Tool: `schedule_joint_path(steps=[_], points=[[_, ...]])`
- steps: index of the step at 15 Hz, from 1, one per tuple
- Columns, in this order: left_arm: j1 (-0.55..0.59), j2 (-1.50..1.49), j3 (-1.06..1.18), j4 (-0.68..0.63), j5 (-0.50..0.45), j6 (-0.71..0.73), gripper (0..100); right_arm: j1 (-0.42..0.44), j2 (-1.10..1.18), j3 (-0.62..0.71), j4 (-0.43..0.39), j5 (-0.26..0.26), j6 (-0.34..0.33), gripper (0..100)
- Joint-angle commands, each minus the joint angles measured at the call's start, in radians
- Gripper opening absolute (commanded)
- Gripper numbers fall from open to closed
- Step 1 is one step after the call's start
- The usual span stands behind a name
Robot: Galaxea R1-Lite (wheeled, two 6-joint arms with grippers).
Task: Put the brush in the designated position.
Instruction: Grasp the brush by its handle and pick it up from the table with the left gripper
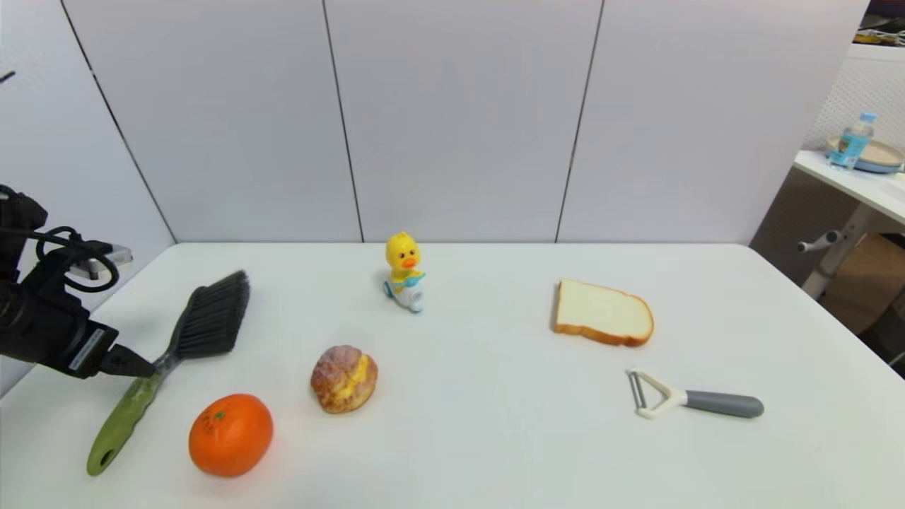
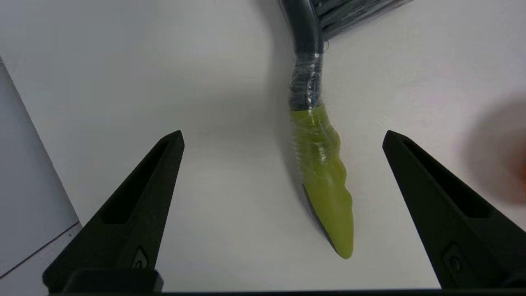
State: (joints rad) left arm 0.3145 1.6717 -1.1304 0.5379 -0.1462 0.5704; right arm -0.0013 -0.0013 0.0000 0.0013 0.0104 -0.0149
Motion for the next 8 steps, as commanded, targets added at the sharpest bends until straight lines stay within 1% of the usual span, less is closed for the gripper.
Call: schedule_joint_path(steps=[1, 3, 4, 6, 8], points=[[-0.063, -0.03, 0.123, -0.099, 0.062, -0.142, 100, 0.0, 0.001, 0.002, 0.0, 0.0, 0.0, 100], [-0.13, -0.035, 0.132, -0.099, 0.105, -0.262, 100, 0.0, 0.001, 0.002, 0.0, 0.0, 0.0, 100], [-0.15, -0.035, 0.13, -0.099, 0.111, -0.304, 100, 0.0, 0.001, 0.002, 0.0, -0.001, 0.0, 100], [-0.179, -0.033, 0.13, -0.099, 0.111, -0.373, 100, 0.0, 0.001, 0.002, 0.0, 0.0, 0.0, 100], [-0.187, -0.029, 0.132, -0.099, 0.109, -0.397, 100, 0.0, 0.001, 0.002, 0.0, 0.0, 0.0, 100]])
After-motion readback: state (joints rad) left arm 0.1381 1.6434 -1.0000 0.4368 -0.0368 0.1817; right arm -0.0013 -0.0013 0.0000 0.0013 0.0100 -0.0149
